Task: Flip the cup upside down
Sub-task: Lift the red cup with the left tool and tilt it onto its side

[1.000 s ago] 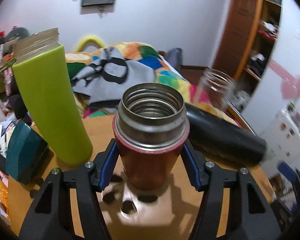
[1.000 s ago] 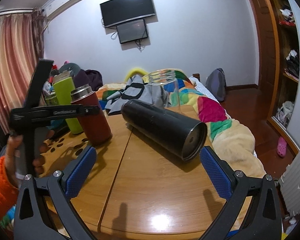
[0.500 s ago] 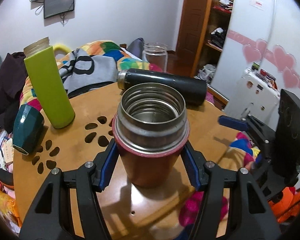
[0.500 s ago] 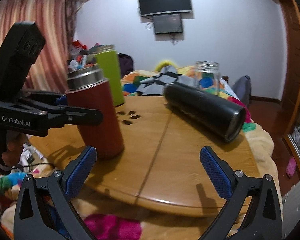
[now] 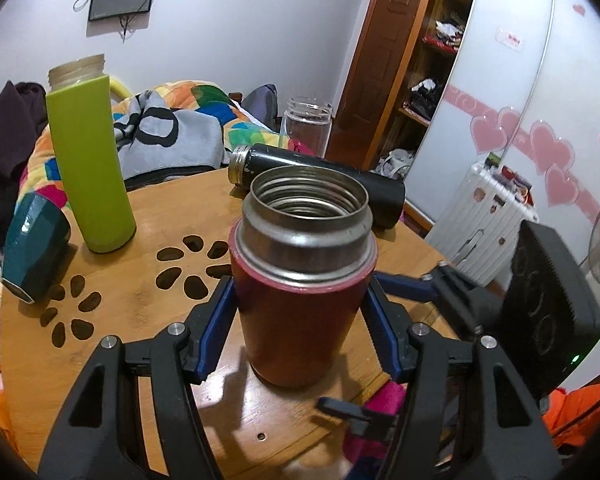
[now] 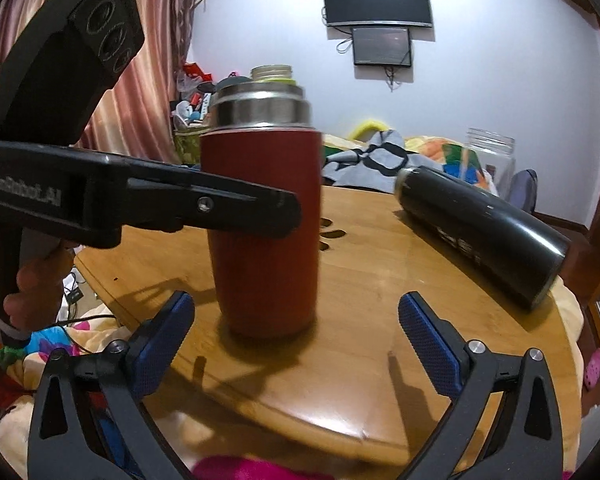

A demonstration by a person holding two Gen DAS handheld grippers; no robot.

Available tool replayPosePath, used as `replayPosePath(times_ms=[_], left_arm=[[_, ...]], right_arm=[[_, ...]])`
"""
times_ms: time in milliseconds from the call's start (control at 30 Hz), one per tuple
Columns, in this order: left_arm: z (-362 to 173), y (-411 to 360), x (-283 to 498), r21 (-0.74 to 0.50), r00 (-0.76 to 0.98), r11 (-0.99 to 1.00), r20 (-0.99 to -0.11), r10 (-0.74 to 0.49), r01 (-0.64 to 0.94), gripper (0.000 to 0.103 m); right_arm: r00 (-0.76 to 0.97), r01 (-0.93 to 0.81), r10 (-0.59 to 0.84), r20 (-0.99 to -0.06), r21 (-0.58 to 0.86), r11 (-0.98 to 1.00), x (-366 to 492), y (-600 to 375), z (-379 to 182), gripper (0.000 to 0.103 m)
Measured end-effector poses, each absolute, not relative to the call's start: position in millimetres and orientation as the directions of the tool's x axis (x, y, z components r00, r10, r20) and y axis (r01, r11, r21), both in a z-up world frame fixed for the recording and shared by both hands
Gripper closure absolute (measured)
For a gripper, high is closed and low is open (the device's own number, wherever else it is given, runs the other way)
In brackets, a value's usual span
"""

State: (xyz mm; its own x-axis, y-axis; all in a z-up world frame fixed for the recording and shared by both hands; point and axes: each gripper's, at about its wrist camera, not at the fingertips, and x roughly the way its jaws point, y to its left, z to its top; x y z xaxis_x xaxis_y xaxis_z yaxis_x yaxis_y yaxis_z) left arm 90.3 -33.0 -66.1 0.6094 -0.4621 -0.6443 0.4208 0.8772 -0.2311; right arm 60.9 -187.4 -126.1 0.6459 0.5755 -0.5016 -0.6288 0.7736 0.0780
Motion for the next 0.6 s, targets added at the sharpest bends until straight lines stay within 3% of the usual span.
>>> replayPosePath(times_ms=[167,233,600], left_arm=[[-68.6,-21.1,93.3,-0.298,0.598,0.862,-0.625,-0.502,0.411,0.041],[-70.0,-15.2,93.3,-0.328,0.594,0.853,-0.615,-0.519,0.406,0.041],[-82.0,12.7,101.6,-0.537,0.555,0.773,-0.551,-0.624,0.336,0.041]], right_arm=[[0.615,-0.664,0.587,-0.526,0.055,0.746,68.6,-162.4,-131.1,0.028],[0.603,-0.668,0.587,-0.54,0.06,0.742,73.4,-157.0,-134.0,0.044],[0.617,-0.669,0.578,-0.535,0.03,0.742,66.9,-157.9,-134.1,0.044]])
